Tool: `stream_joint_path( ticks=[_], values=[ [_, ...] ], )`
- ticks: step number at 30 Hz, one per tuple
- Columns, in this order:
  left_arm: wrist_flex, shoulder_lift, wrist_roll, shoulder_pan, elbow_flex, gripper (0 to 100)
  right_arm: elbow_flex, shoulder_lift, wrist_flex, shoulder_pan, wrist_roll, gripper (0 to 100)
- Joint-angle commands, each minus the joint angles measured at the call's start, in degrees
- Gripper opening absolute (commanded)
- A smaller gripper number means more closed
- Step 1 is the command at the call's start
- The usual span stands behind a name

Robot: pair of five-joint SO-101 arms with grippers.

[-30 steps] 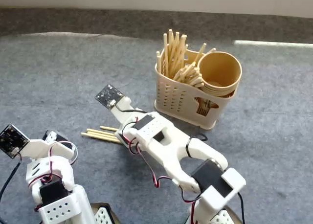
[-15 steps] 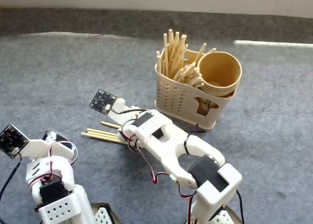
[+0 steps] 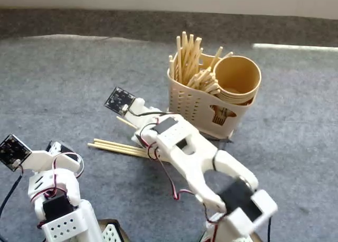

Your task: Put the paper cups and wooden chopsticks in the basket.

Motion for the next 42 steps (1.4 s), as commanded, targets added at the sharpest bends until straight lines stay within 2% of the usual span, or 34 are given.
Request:
stream_joint_path(
  ticks=[1,14,20,27,36,42],
  values=[
    [0.09,-0.92,-0.44,-0.40,1.10,3,1.89,-11.12,1.01,0.84,0.26,0.6],
    [0.09,-0.92,-0.44,-0.22,1.10,3,12.09,-42.51,0.84,0.84,-0.09,0.6],
    [0.00,-0.92,-0.44,-0.13,1.10,3,13.85,-56.04,0.84,1.01,-10.90,0.6],
    [0.00,-0.92,-0.44,-0.13,1.10,3,13.93,-64.13,0.57,1.01,-11.25,0.6],
    [0.09,-0.92,-0.44,-0.13,1.10,3,14.02,-67.91,-15.96,8.84,-11.43,0.6],
    [0.09,-0.92,-0.44,-0.13,1.10,3,15.16,-67.82,-23.78,11.03,-11.43,0.6]
  ],
)
